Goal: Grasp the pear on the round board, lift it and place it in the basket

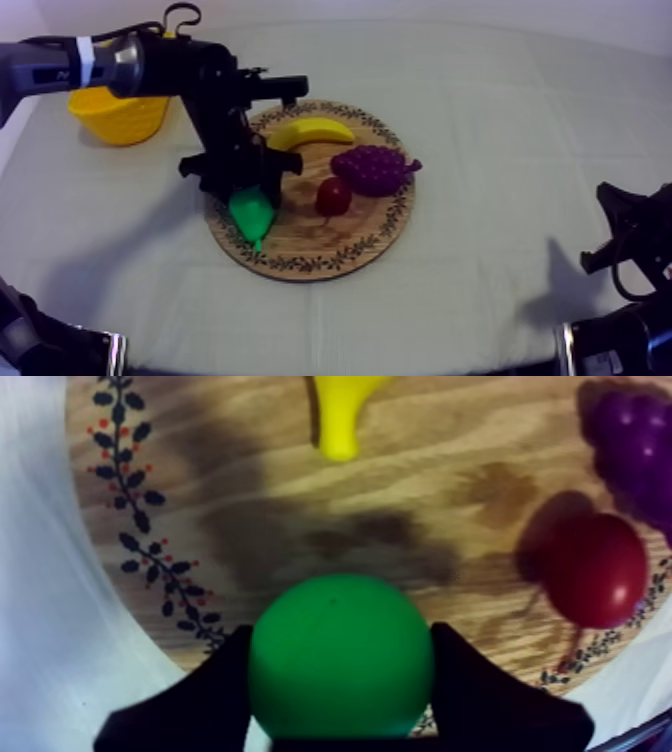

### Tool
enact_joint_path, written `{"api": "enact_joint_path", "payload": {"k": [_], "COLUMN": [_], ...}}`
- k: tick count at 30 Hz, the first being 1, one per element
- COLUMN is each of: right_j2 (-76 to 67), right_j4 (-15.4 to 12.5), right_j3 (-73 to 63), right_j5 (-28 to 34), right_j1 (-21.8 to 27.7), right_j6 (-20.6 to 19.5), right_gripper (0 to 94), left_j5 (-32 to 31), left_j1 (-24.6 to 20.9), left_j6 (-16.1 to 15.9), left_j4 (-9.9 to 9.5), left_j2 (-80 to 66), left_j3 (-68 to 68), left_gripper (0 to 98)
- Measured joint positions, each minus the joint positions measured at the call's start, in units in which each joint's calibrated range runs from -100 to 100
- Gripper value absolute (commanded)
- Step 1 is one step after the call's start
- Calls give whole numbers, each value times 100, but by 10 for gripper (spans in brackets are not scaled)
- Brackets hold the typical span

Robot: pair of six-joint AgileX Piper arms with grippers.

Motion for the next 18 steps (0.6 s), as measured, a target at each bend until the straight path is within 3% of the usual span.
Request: {"api": "enact_joint_path", "payload": {"k": [7,18], "right_j2": [0,0], "right_j4": [0,0], "right_j3": [0,0], "right_j5": [0,0], "right_j1": [0,0], "right_j6": [0,0], "right_gripper": [2,2], "left_j5": [132,837], "left_j1": [-30,-109], "left_j6": [-160,-217], "left_j4": [7,-322], "left_j2": [-404,-1195], "left_j3": [-145,-978], "left_gripper": [458,468]}}
